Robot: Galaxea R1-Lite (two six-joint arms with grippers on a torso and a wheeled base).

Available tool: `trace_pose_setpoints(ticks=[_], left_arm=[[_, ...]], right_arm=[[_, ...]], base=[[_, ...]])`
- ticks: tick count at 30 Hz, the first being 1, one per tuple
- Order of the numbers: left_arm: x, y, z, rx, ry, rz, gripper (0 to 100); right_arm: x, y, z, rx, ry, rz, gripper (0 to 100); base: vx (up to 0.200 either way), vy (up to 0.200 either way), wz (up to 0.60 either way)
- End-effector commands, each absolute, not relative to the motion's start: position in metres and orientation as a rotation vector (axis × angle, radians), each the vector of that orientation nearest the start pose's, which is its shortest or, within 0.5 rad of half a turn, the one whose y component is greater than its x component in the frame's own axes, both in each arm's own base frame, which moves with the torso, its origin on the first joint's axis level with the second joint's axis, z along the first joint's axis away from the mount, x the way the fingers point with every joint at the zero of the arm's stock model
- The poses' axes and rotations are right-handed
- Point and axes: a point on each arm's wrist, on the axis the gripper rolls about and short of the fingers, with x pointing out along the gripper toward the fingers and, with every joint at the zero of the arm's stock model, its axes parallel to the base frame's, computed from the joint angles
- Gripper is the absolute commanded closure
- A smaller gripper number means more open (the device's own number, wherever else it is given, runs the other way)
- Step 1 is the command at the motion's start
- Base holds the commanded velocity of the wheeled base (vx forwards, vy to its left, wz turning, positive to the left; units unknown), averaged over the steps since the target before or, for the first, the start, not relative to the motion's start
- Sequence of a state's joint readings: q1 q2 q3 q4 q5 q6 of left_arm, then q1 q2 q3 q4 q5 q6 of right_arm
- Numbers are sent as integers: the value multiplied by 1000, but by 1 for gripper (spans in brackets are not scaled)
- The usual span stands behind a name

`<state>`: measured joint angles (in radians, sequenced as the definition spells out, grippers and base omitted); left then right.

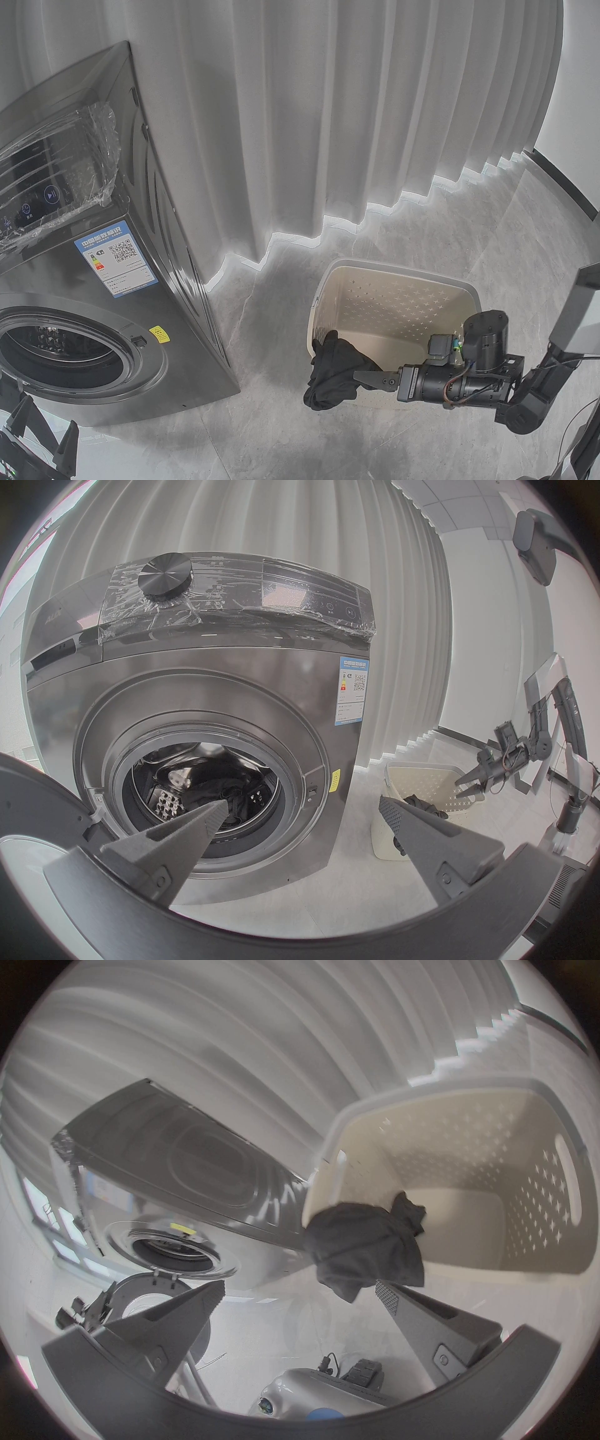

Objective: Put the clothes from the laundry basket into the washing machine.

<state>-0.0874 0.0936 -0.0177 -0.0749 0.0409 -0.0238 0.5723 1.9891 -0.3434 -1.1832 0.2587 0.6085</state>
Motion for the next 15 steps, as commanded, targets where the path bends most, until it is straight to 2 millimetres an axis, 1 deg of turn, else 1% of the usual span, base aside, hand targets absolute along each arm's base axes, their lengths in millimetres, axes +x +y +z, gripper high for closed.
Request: trace_pose_setpoints(ticks=[1, 4, 9, 10, 15], left_arm=[[-15, 2, 85, -23, 20, -46, 0], [-15, 2, 85, -23, 20, -46, 0], [-15, 2, 85, -23, 20, -46, 0], [-15, 2, 85, -23, 20, -46, 0], [-15, 2, 85, -23, 20, -46, 0]], right_arm=[[235, 162, 17, 498, 781, 550, 0], [243, 167, 16, 557, 766, 513, 0], [248, 175, 15, 610, 765, 507, 0], [252, 178, 11, 631, 774, 496, 0], [260, 183, 2, 674, 799, 470, 0]], base=[[0, 0, 0], [0, 0, 0], [0, 0, 0], [0, 0, 0], [0, 0, 0]])
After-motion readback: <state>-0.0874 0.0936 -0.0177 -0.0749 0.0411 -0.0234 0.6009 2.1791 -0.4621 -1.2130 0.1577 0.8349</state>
